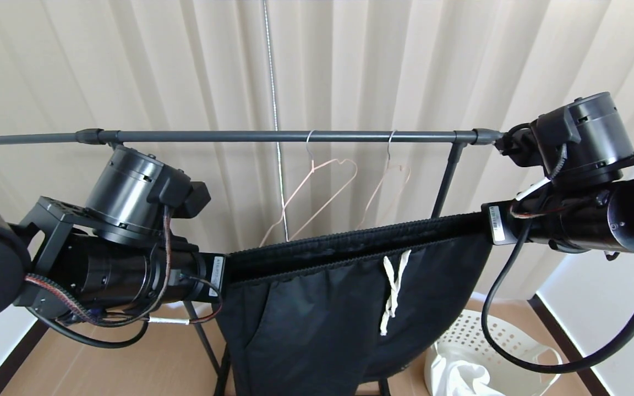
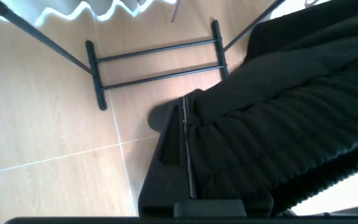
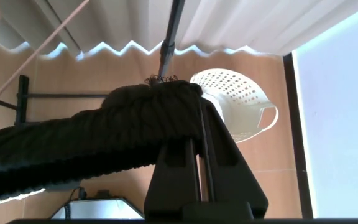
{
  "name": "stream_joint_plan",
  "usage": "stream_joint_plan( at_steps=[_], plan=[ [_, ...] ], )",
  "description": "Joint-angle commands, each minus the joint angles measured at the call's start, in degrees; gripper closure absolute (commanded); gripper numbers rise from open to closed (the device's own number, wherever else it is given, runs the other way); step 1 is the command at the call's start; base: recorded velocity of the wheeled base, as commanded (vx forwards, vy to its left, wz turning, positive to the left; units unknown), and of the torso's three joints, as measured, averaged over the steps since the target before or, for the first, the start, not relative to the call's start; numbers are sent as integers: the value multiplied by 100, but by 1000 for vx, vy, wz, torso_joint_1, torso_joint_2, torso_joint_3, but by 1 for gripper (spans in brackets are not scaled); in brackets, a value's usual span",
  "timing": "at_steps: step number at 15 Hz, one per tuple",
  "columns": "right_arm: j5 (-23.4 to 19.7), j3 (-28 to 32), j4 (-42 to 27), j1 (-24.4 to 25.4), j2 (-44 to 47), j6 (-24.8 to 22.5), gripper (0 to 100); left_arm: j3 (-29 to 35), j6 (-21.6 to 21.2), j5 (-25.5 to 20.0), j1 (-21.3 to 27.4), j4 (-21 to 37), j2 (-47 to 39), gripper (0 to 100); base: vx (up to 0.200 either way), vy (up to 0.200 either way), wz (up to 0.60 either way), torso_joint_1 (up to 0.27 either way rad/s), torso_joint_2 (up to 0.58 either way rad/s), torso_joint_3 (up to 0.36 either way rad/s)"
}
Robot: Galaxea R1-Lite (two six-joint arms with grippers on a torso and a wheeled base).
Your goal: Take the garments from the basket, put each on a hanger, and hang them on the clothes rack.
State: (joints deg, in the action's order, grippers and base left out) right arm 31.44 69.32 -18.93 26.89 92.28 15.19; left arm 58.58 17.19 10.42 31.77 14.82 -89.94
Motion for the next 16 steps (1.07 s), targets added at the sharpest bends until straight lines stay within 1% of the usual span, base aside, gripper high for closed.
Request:
stream_joint_plan(
  at_steps=[1,2,3,4,5,6,7,8,10,12,13,14,15,16],
  plan=[
    [11,-50,-23,9,-35,-7,100,181,-5,-128,75,-129,-59,100,0,0,0,0,0,0],
    [3,-67,-128,141,-140,-16,100,347,-23,-286,128,-164,-155,100,0,0,0,0,0,0],
    [3,-85,-234,211,-228,-25,100,418,-31,-330,137,-164,-182,100,0,0,0,0,0,0],
    [-138,-94,-902,528,-562,-165,100,884,-31,-629,145,-164,-445,100,0,0,0,0,0,0],
    [-551,-59,-1315,580,-817,-288,100,1376,-31,-849,145,-164,-797,100,0,0,0,0,0,0],
    [-683,-59,-1420,624,-914,-359,100,1569,-31,-910,145,-155,-946,100,0,0,0,0,0,0],
    [-876,-94,-1745,730,-1098,-579,100,2307,-31,-998,189,-164,-1509,100,0,0,0,0,0,0],
    [-885,-120,-1886,738,-1116,-561,100,2817,-31,-1016,207,-155,-1834,100,0,0,0,0,0,0],
    [-938,-340,-1956,879,-1186,-543,100,3846,-31,-1034,242,-146,-2467,100,0,0,0,0,0,0],
    [-991,-551,-1939,1169,-1265,-535,100,4426,-31,-1042,286,-146,-2845,100,0,0,0,0,0,0],
    [-1017,-568,-1930,1547,-1230,-324,100,4795,-40,-1051,286,-155,-3064,100,0,0,0,0,0,0],
    [-1026,-533,-1895,1863,-1169,-7,100,5050,-31,-1051,286,-155,-3187,100,0,0,0,0,0,0],
    [-1105,-498,-1886,2180,-1072,283,100,5243,-31,-1051,286,-155,-3275,100,0,0,0,0,0,0],
    [-1246,-340,-1886,2619,-940,617,100,5498,-23,-1051,286,-155,-3390,100,0,0,0,0,0,0]
  ],
)
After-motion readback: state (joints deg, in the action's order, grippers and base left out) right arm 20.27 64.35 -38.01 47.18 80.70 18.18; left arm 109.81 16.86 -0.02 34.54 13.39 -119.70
